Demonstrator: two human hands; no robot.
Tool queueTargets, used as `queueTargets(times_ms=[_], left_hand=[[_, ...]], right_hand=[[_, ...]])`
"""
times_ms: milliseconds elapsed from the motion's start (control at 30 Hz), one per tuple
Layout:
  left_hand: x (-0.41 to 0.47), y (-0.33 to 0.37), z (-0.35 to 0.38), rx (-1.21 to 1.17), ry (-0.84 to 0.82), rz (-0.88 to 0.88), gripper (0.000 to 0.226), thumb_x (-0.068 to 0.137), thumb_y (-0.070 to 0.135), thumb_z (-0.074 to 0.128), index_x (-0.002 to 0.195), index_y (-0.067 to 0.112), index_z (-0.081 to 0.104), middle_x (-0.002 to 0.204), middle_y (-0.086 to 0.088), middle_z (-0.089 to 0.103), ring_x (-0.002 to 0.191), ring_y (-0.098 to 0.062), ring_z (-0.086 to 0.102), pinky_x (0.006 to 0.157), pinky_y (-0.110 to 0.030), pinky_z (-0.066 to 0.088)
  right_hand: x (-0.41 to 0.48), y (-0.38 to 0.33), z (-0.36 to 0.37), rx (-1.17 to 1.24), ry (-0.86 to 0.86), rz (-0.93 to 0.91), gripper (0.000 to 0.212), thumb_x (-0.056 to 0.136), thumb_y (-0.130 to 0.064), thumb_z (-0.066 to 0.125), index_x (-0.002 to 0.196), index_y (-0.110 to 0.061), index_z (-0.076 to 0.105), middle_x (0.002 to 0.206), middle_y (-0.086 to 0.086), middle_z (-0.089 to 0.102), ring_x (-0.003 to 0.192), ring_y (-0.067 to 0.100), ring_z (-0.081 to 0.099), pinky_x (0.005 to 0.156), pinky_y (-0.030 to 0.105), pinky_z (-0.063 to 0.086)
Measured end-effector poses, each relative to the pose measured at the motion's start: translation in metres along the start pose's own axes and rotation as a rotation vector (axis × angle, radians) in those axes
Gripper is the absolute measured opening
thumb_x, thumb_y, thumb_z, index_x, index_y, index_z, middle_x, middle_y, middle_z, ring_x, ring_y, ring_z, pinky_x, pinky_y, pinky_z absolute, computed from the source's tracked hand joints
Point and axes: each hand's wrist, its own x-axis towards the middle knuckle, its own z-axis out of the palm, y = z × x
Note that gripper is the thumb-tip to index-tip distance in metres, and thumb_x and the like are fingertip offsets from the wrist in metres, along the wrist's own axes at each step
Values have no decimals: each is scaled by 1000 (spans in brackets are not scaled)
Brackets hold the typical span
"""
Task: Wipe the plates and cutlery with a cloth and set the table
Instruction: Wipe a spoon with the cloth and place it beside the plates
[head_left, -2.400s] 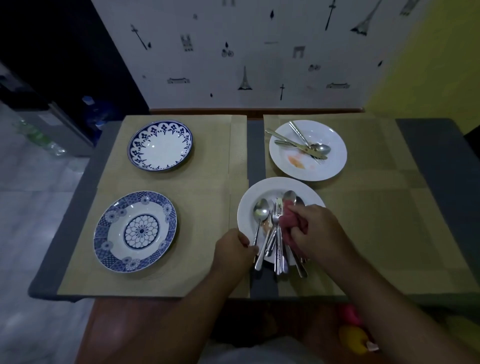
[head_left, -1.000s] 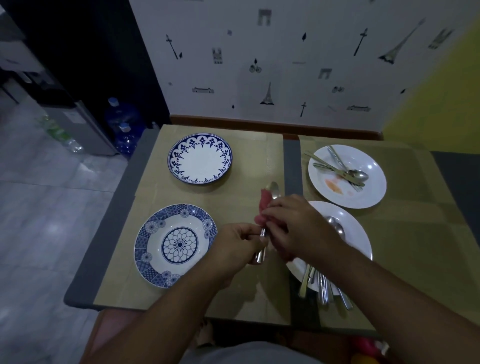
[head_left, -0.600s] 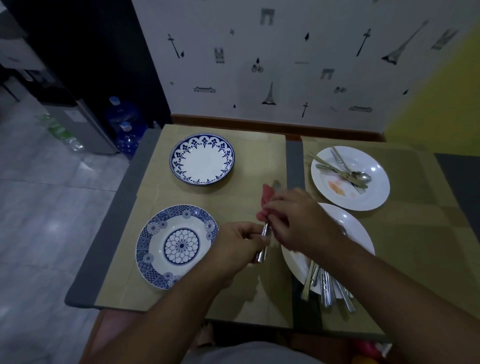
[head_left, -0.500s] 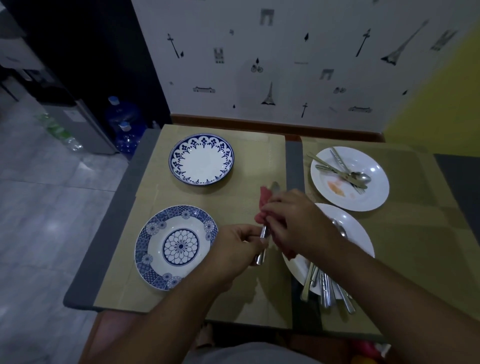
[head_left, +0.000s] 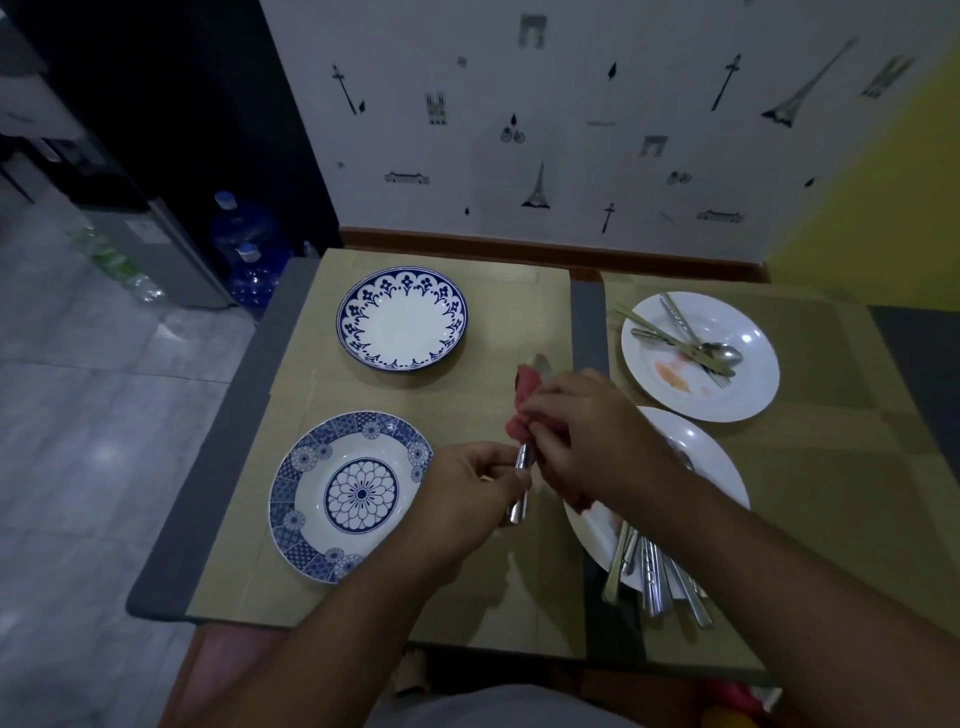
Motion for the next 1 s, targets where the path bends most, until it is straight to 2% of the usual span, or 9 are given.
queueTargets(times_ms=[133, 300, 367, 467, 633, 733, 833, 900, 1000], left_hand=[[-5, -6, 3, 27, -1, -5, 17, 90, 3, 67, 97, 14, 77, 69, -3, 64, 62, -12, 58, 57, -23, 51], [-4, -9, 6, 15, 15, -48, 19, 94, 2, 59, 96, 16, 72, 71, -1, 67, 71, -17, 64, 72, -34, 55], [-1, -12, 8, 1, 36, -92, 23, 98, 2, 50, 103, 17, 66, 81, 0, 70, 76, -13, 67, 76, -34, 54], [2, -16, 11, 45, 91, -116, 28, 99, 5, 44, 113, 22, 61, 91, 0, 68, 75, -10, 60, 70, -27, 46], [2, -19, 11, 123, 193, -46, 9, 102, 26, 51, 106, 27, 59, 84, 2, 61, 70, -8, 54, 62, -25, 43], [4, -20, 8, 122, 206, -57, 15, 104, 22, 48, 102, 25, 63, 86, 1, 65, 70, -9, 56, 61, -26, 47], [4, -20, 7, -7, 166, -114, 22, 103, 14, 49, 103, 19, 70, 77, 0, 62, 72, -15, 54, 70, -31, 47], [4, -20, 5, -72, 151, -121, 22, 101, 10, 53, 103, 18, 73, 71, 0, 61, 70, -15, 53, 71, -32, 47], [5, -18, 0, -97, 136, -121, 21, 94, 6, 62, 106, 19, 75, 76, -5, 68, 70, -14, 58, 68, -31, 48]], right_hand=[[23, 19, -5, -73, 33, 89, 22, 90, -19, 67, 111, -16, 74, 114, 2, 68, 100, 14, 48, 80, 27, 37], [28, 26, -11, -63, 54, 147, 26, 89, -20, 69, 115, -17, 73, 117, 3, 67, 105, 21, 53, 87, 33, 46], [26, 23, -10, -65, 58, 146, 28, 90, -21, 69, 117, -17, 72, 118, 3, 66, 106, 20, 53, 87, 32, 46], [23, 20, -6, -48, 46, 152, 28, 90, -19, 69, 117, -17, 72, 119, 2, 66, 106, 19, 52, 86, 28, 39], [19, 13, -5, -48, 29, 147, 29, 91, -20, 69, 119, -15, 71, 124, 4, 66, 109, 18, 51, 87, 25, 35], [18, 11, -6, -39, 27, 149, 29, 91, -20, 69, 120, -15, 71, 124, 4, 65, 110, 18, 51, 87, 25, 34], [17, 10, -5, -31, 27, 145, 29, 91, -20, 69, 119, -16, 71, 123, 3, 66, 108, 17, 50, 86, 25, 35], [16, 9, -5, -14, 35, 139, 29, 90, -19, 69, 120, -16, 71, 123, 2, 66, 106, 14, 49, 86, 25, 35], [14, 7, -5, 2, 57, 94, 30, 89, -17, 69, 118, -16, 71, 119, 1, 67, 101, 8, 44, 82, 17, 33]])
